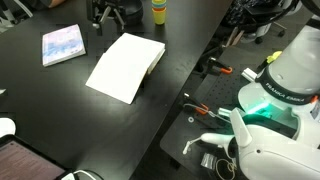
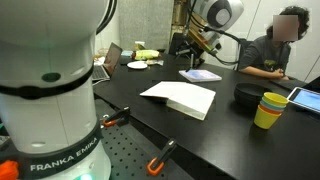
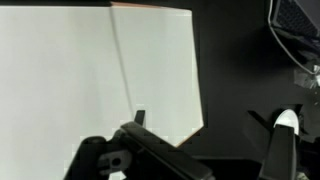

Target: Open the orange book then flip some pages.

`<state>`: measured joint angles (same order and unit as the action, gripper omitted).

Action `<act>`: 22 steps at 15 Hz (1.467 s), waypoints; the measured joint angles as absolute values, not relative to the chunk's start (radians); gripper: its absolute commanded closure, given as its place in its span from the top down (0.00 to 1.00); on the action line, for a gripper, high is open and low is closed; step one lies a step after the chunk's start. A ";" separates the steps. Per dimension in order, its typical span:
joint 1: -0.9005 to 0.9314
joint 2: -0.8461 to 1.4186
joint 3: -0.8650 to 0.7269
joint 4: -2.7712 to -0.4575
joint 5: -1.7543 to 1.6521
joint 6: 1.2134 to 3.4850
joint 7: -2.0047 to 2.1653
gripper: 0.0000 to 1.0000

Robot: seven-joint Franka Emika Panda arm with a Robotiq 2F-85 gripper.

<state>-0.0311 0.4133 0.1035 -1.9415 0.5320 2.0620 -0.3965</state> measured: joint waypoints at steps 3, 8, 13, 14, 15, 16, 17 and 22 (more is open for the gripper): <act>-0.088 0.413 0.049 -2.002 0.521 2.099 -0.395 1.00; -0.148 0.405 0.018 -2.128 0.524 2.200 -0.383 1.00; -0.165 0.387 0.015 -2.275 0.535 2.354 -0.341 1.00; -0.167 0.382 0.014 -2.299 0.535 2.382 -0.329 1.00; -0.171 0.377 0.013 -2.322 0.535 2.407 -0.321 1.00; -0.174 0.372 0.013 -2.341 0.535 2.428 -0.317 1.00; -0.178 0.368 0.011 -2.357 0.535 2.449 -0.313 1.00; -0.195 0.366 0.011 -2.389 0.535 2.548 -0.311 1.00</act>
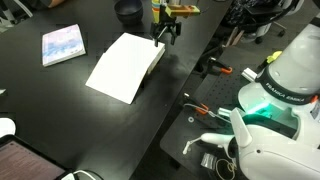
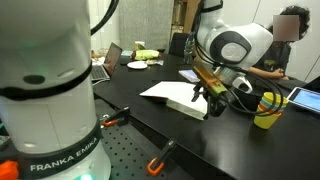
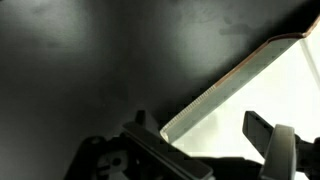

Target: Open the orange book then flip some pages.

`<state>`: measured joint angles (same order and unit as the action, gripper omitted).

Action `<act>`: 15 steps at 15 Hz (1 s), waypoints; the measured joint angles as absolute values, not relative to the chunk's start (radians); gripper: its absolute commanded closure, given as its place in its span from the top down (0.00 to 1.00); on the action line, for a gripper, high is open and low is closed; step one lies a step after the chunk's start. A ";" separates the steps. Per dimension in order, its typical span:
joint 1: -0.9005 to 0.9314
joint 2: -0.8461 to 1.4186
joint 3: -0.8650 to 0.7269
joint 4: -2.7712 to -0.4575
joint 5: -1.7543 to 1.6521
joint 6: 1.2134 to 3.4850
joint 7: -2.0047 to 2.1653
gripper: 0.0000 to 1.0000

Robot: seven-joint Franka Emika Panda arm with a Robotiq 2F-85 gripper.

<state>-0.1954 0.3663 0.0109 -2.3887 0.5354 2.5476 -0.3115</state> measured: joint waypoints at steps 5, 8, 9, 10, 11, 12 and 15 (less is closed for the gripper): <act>-0.210 0.368 0.015 -2.382 0.535 2.582 -0.315 1.00; -0.212 0.376 0.028 -2.358 0.535 2.582 -0.319 1.00; -0.212 0.382 0.033 -2.347 0.535 2.582 -0.321 1.00; -0.212 0.390 0.036 -2.335 0.535 2.582 -0.322 1.00; -0.213 0.399 0.037 -2.322 0.535 2.582 -0.323 1.00; -0.214 0.410 0.037 -2.309 0.535 2.581 -0.323 1.00; -0.228 0.446 0.040 -2.277 0.535 2.581 -0.329 1.00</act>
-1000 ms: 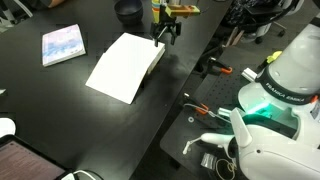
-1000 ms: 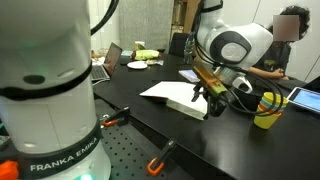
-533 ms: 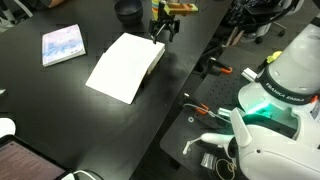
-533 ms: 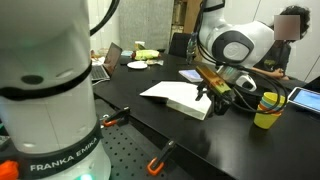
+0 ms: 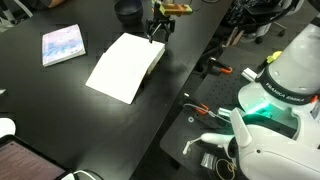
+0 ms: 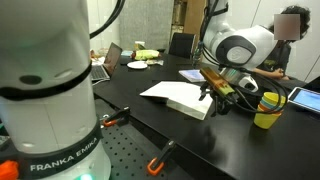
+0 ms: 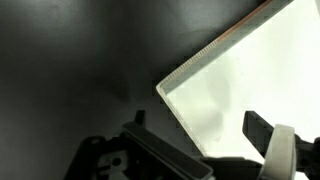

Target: Open the orange book then flip some pages.

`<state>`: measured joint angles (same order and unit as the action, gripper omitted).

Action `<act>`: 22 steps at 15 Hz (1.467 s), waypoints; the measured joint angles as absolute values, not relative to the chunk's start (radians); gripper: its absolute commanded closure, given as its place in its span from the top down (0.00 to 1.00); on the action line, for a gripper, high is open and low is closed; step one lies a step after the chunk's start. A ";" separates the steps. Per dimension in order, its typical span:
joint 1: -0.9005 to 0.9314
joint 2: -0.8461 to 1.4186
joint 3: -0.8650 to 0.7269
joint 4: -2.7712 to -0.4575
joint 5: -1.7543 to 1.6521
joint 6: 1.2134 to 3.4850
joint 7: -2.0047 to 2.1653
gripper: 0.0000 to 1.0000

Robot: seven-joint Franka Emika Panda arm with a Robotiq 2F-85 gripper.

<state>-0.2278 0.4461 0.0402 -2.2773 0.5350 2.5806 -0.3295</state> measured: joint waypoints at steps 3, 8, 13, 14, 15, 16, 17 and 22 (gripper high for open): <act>-0.242 0.471 0.055 -2.253 0.535 2.580 -0.337 1.00; -0.248 0.478 0.098 -2.231 0.535 2.577 -0.338 1.00; -0.263 0.488 0.128 -2.220 0.548 2.574 -0.355 1.00; -0.272 0.488 0.135 -2.218 0.558 2.572 -0.368 1.00; -0.280 0.488 0.142 -2.216 0.571 2.570 -0.383 1.00; -0.287 0.488 0.150 -2.213 0.584 2.564 -0.398 1.00; -0.292 0.488 0.157 -2.208 0.598 2.554 -0.409 1.00; -0.293 0.480 0.177 -2.186 0.659 2.489 -0.443 1.00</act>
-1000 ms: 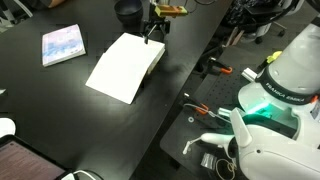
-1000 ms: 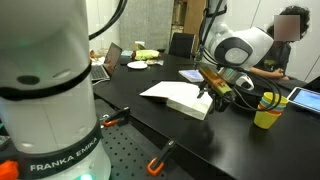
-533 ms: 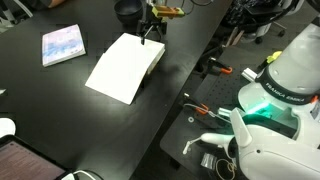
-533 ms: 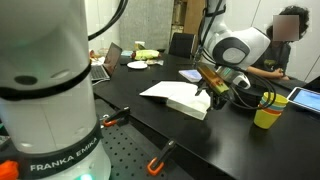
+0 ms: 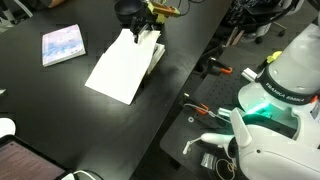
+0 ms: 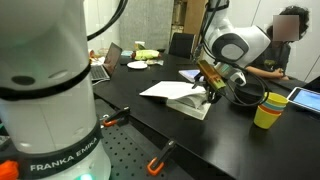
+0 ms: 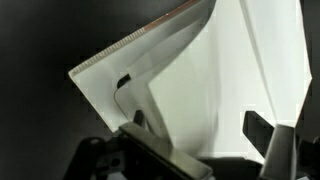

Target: Open the orange book then flip some pages.

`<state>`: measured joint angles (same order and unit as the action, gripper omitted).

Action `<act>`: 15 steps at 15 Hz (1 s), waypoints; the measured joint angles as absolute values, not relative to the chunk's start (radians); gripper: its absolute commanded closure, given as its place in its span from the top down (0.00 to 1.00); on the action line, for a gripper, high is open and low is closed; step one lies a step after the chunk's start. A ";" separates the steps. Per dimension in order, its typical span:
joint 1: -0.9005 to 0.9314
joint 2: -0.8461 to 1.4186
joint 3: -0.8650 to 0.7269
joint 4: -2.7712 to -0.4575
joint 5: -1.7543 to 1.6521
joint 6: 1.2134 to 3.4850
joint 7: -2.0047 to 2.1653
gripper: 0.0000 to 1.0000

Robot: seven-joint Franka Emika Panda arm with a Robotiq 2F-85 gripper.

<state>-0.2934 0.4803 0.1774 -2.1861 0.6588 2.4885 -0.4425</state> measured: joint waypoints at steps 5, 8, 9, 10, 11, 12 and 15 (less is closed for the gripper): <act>-0.286 0.467 0.177 -2.176 0.660 2.449 -0.450 0.68; -0.277 0.448 0.176 -2.173 0.660 2.422 -0.450 0.43; -0.272 0.441 0.175 -2.173 0.660 2.413 -0.450 0.36; -0.265 0.434 0.175 -2.172 0.660 2.404 -0.450 0.29; -0.257 0.427 0.173 -2.172 0.658 2.398 -0.450 0.20; -0.246 0.419 0.171 -2.172 0.655 2.392 -0.450 0.14; -0.212 0.394 0.167 -2.172 0.639 2.380 -0.447 0.04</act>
